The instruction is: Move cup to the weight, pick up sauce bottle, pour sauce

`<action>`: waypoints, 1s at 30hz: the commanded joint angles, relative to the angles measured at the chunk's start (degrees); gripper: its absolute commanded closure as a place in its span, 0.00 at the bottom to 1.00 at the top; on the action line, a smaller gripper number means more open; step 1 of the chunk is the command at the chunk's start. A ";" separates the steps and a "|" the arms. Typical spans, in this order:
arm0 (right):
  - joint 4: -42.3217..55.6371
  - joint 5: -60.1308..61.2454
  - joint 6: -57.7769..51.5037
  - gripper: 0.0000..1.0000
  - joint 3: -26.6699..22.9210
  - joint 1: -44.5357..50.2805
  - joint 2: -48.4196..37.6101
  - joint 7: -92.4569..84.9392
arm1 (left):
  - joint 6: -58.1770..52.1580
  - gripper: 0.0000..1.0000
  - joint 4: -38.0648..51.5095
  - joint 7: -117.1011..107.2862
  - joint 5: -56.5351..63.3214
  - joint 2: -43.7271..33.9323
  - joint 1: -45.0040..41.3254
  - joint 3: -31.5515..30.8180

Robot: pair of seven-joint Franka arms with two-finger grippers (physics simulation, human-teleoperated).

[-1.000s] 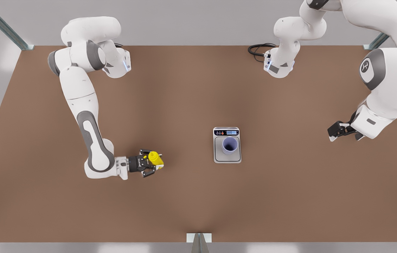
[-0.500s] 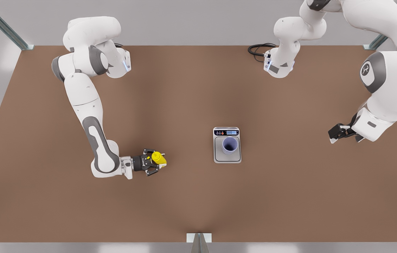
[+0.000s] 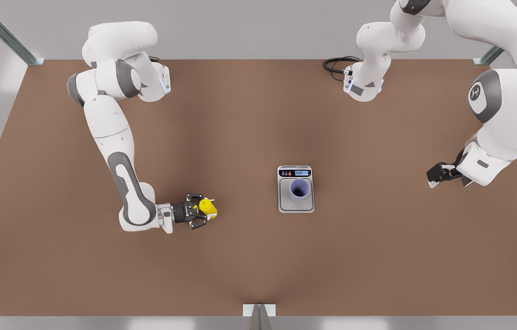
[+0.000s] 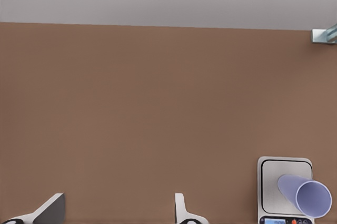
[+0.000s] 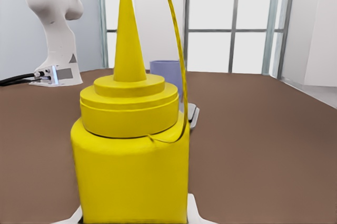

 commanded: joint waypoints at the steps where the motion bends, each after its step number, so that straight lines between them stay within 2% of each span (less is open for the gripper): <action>1: -0.04 0.00 -0.22 0.25 0.00 0.00 -0.01 -0.01 | 0.00 0.00 0.00 0.00 -0.01 -0.09 0.00 0.00; 2: -0.04 -0.09 -0.57 0.00 0.00 -0.18 -0.01 -0.01 | 0.00 0.00 0.00 0.00 0.08 -0.09 0.00 0.00; 8: -0.39 -1.05 -1.98 0.00 -0.09 -2.38 -0.36 0.61 | 0.00 0.00 0.00 0.00 -0.01 -0.01 0.00 0.00; 10: -3.11 -7.03 -4.44 0.00 0.26 -6.68 -0.98 1.13 | 0.00 0.00 0.00 0.00 -0.01 0.00 0.00 0.00; 11: -5.40 -10.36 -4.70 0.00 1.67 -9.49 -1.85 1.05 | 0.00 0.00 0.00 0.00 -0.01 0.00 0.00 0.00; 12: -7.33 -14.76 -3.91 0.00 5.53 -14.15 -2.12 1.22 | 0.09 0.00 0.00 0.00 -0.01 0.00 0.00 0.00; 13: -8.39 -17.83 -4.09 0.00 6.50 -16.87 -2.73 1.31 | 0.09 0.00 0.00 0.00 -0.01 0.00 0.00 0.00; 14: -8.13 -21.79 -5.58 0.00 6.42 -18.98 -5.01 6.74 | 0.09 0.00 0.00 0.00 -0.01 0.00 0.00 0.00; 16: -4.71 -35.56 -6.37 0.00 5.98 -21.89 -11.69 35.08 | 0.18 0.00 0.00 0.00 -0.01 0.00 0.00 0.00; 17: 1.17 -43.31 -8.30 0.00 5.89 -22.24 -15.29 58.72 | 0.09 0.00 0.00 0.00 -0.01 0.00 0.00 0.00; 20: 12.79 -65.29 -8.04 0.00 6.33 -18.38 -21.27 100.78 | 0.09 0.00 0.00 0.00 0.17 0.00 0.00 0.00; 21: 13.23 -71.18 -8.13 0.00 6.33 -16.97 -23.91 112.30 | 0.18 0.00 0.00 0.00 0.17 0.00 0.00 -0.09; 23: 12.97 -75.32 -8.66 0.00 4.67 -13.63 -29.62 126.10 | 0.18 0.00 0.00 0.09 0.25 0.26 0.00 0.00; 24: 12.35 -75.32 -8.92 0.00 -0.51 -8.80 -32.88 132.52 | 0.18 0.00 0.00 0.09 0.25 0.26 0.00 0.00; 25: 12.35 -74.09 -11.03 0.00 -9.83 -0.01 -34.81 134.02 | 0.18 0.00 0.00 0.09 0.25 0.26 0.00 -0.09; 26: 11.74 -73.56 -10.95 0.00 -12.21 2.46 -36.74 134.90 | 0.18 0.00 0.00 0.09 0.25 0.26 0.00 0.00; 30: 7.61 -73.56 -10.07 0.00 -12.21 3.07 -40.70 137.80 | 0.26 0.00 0.00 0.09 0.25 0.52 0.00 -0.09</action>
